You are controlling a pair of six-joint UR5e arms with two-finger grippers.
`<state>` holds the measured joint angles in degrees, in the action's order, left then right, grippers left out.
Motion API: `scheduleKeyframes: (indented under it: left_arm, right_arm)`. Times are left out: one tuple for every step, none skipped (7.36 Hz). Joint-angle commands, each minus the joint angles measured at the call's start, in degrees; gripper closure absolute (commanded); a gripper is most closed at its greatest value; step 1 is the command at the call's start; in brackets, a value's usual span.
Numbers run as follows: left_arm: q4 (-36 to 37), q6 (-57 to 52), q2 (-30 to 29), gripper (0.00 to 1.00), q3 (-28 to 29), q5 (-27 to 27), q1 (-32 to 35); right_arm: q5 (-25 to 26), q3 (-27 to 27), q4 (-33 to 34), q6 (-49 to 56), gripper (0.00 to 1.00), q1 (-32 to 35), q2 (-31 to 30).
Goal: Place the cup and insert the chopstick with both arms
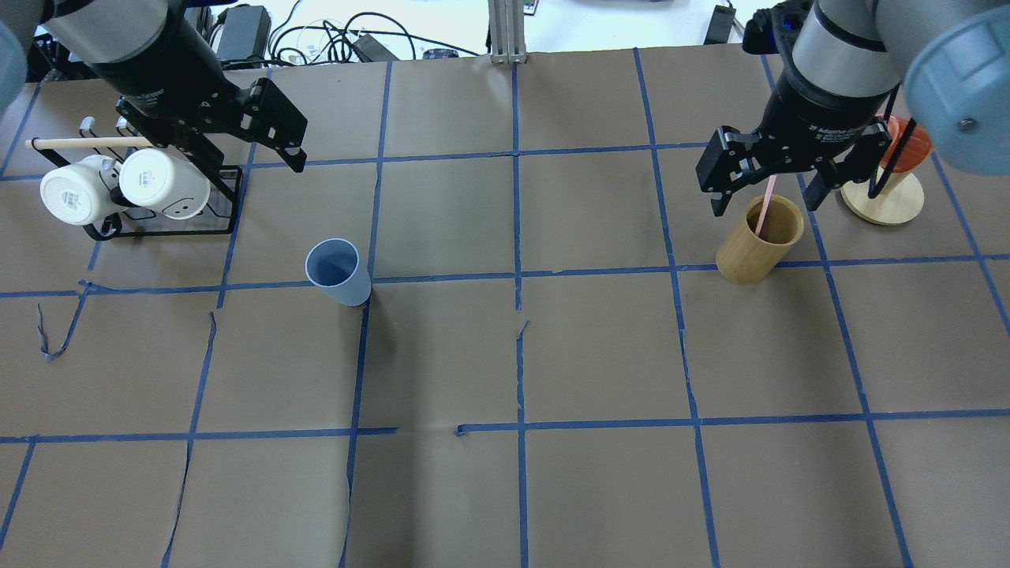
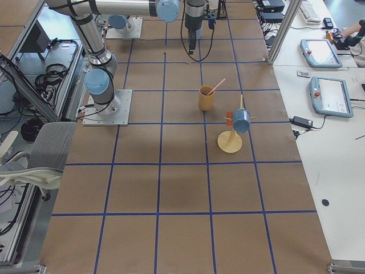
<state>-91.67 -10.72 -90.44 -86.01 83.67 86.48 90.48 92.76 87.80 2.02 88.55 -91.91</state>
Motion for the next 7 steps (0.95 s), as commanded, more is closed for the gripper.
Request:
scheduleKeyframes:
  left_arm:
    - [0.0,-0.09,0.0,0.0,0.05,0.0,0.0]
    - [0.0,-0.09,0.0,0.0,0.05,0.0,0.0]
    - [-0.09,-0.09,0.0,0.0,0.05,0.0,-0.08]
    - [0.0,-0.09,0.0,0.0,-0.04,0.0,-0.09]
    - [0.0,-0.09,0.0,0.0,0.05,-0.09,-0.09]
    - [0.0,-0.09,0.0,0.0,-0.04,0.0,-0.09]
    - [-0.09,-0.09,0.0,0.0,-0.04,-0.09,-0.09]
  right_arm:
    - [-0.22,-0.04,0.0,0.0,0.0,0.05,-0.02]
    - [0.13,-0.04,-0.08,0.09,0.0,0.05,-0.02]
    - [-0.04,-0.12,0.09,1.65,0.0,-0.04,-0.02]
    - [0.04,-0.13,0.87,2.37,0.0,0.05,0.06]
    - [0.13,-0.13,0.97,2.29,0.0,0.05,0.06]
    - [0.22,-0.04,0.97,1.59,0.0,0.22,0.06]
    - [0.22,-0.04,1.41,1.15,0.0,0.31,0.06]
